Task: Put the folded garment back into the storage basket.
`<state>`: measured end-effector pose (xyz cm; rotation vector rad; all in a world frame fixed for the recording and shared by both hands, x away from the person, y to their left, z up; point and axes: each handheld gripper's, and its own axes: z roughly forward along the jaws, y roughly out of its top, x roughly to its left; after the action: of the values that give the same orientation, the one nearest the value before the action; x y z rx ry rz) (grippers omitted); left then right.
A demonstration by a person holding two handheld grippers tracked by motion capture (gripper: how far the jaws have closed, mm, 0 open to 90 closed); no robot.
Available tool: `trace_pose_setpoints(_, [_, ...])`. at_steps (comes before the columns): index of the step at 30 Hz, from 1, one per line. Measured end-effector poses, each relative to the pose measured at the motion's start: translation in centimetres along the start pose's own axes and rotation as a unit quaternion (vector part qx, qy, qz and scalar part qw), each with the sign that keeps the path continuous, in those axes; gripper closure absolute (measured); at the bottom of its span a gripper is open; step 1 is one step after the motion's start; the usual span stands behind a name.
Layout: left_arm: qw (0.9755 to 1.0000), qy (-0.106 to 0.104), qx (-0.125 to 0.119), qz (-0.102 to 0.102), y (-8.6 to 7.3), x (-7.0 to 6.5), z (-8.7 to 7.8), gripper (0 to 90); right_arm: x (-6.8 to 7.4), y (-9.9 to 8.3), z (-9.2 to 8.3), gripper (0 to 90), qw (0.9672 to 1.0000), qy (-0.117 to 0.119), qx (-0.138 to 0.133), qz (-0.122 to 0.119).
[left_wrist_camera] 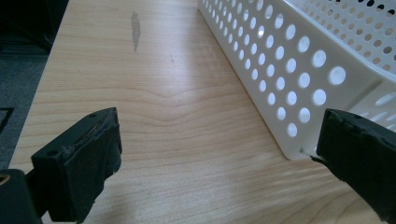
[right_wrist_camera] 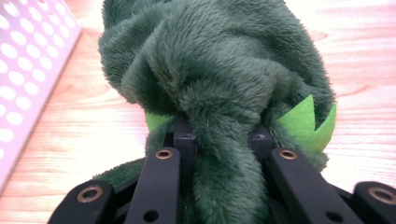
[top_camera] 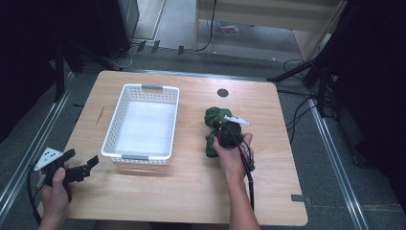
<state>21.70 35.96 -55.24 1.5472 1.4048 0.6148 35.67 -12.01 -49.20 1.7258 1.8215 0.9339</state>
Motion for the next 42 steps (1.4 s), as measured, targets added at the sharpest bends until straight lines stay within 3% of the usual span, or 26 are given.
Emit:
trace_pose_setpoints(12, [1.0000, -0.003, -0.004, -0.008, 0.0, 0.1, -0.1, 0.9, 1.5, 2.3, -2.4, 74.0, 0.9998, 0.004, -0.016, 0.013])
trace_pose_setpoints(18, [1.0000, -0.001, -0.002, -0.002, -0.1, 0.0, -0.1, 0.9, 2.5, 3.4, -3.3, 74.0, 0.9997, 0.005, -0.023, 0.007])
trace_pose_setpoints(21, [1.0000, 0.007, -0.002, 0.002, -0.1, 0.0, -0.2, 0.9, 3.0, 3.7, -3.6, 74.0, 0.9997, 0.008, -0.022, 0.005])
trace_pose_setpoints(42, [1.0000, -0.005, -0.001, 0.004, -0.1, 0.2, -0.3, 0.9, 7.2, 6.0, -4.5, 74.0, 0.9994, 0.022, -0.025, -0.006])
